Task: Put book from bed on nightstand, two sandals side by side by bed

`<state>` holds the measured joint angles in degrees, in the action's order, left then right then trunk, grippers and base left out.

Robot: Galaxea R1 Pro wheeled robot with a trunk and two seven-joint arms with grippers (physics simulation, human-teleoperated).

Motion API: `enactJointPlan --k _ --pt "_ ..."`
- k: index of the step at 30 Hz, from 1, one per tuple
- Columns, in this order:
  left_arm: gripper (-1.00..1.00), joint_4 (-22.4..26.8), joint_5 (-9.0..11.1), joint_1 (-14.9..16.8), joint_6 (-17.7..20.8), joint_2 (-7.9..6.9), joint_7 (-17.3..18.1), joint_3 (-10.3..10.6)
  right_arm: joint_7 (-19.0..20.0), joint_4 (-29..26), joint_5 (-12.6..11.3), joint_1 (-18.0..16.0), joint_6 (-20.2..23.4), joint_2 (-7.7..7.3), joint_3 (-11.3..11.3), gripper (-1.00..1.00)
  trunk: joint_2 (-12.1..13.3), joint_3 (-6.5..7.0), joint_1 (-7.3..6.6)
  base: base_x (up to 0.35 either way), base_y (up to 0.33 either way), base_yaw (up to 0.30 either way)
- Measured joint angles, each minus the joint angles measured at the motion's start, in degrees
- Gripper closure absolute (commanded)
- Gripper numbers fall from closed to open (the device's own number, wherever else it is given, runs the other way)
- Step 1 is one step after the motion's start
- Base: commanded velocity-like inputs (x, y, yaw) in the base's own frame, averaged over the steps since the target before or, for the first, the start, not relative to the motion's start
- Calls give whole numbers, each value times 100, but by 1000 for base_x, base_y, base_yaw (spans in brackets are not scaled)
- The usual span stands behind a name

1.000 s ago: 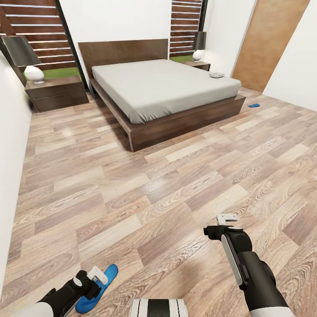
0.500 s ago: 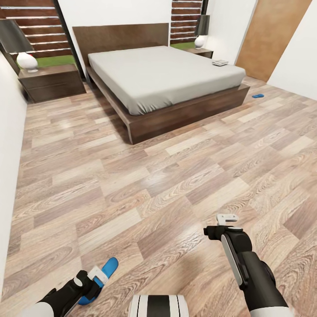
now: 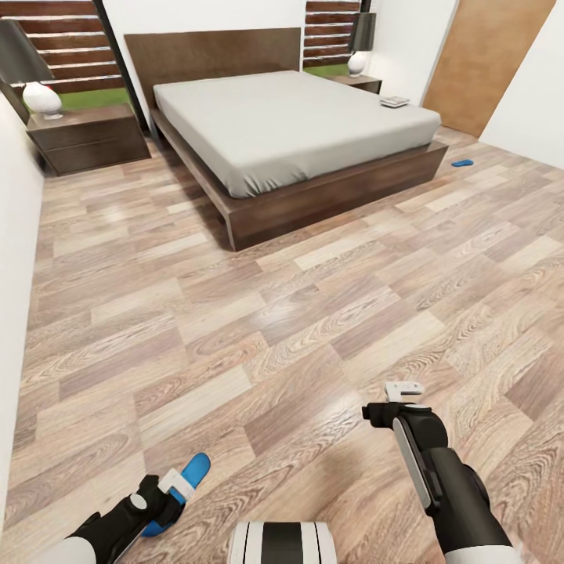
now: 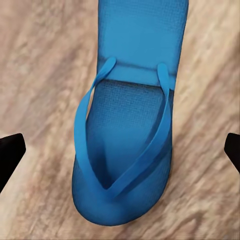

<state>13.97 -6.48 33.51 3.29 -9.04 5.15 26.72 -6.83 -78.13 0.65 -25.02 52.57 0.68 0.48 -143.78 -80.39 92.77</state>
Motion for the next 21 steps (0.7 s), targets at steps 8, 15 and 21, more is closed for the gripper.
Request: enactJointPlan --k 8,15,21 --pt "-100 18 47 -2 -259 -9 -59 -71 1 13 1 0 -31 2 6 -100 -3 -45 5 0 0 0" --pt "-100 19 55 -2 -296 -9 -64 -66 1 13 0 0 -37 1 7 -100 -12 -200 23 0 0 0" --pt "-100 22 58 -2 -313 -4 -64 -67 1 13 1 0 -37 0 8 -100 -12 -200 23 0 0 0"
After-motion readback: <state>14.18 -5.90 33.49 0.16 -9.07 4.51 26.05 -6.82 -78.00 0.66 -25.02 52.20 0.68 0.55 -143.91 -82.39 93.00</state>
